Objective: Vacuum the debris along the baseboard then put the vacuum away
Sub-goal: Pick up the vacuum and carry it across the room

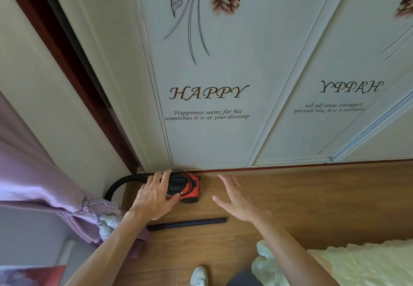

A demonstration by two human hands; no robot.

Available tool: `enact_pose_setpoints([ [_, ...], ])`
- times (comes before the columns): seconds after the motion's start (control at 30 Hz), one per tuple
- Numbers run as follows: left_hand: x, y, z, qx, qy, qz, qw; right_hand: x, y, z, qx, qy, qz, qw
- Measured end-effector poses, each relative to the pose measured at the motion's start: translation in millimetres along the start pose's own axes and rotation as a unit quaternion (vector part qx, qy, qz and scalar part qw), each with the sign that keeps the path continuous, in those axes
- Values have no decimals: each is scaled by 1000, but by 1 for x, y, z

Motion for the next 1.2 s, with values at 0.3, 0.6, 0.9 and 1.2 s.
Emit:
enact_pose_setpoints([
  [0.3, 9, 2, -65, -1, -70, 13, 997, -12, -39, -91, 10, -91, 70, 993],
  [0.6, -5, 6, -119, -26, -219, 48, 974, -19, -91, -209, 106, -209, 130, 963],
  [0.9, -29, 24, -118, -59, -386, 116, 913, -12, -88, -279, 216, -330, 190, 899],
  [1.2, -30, 51, -65, -76, -496, 173, 847, 23, -37, -292, 300, -391, 203, 846],
])
Point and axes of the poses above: each hand's wrist, its own z-axis away from the middle knuckle, its own y-axis out of the palm, x = y × z, the point moved 4 cm from there along -z, towards the middle knuckle
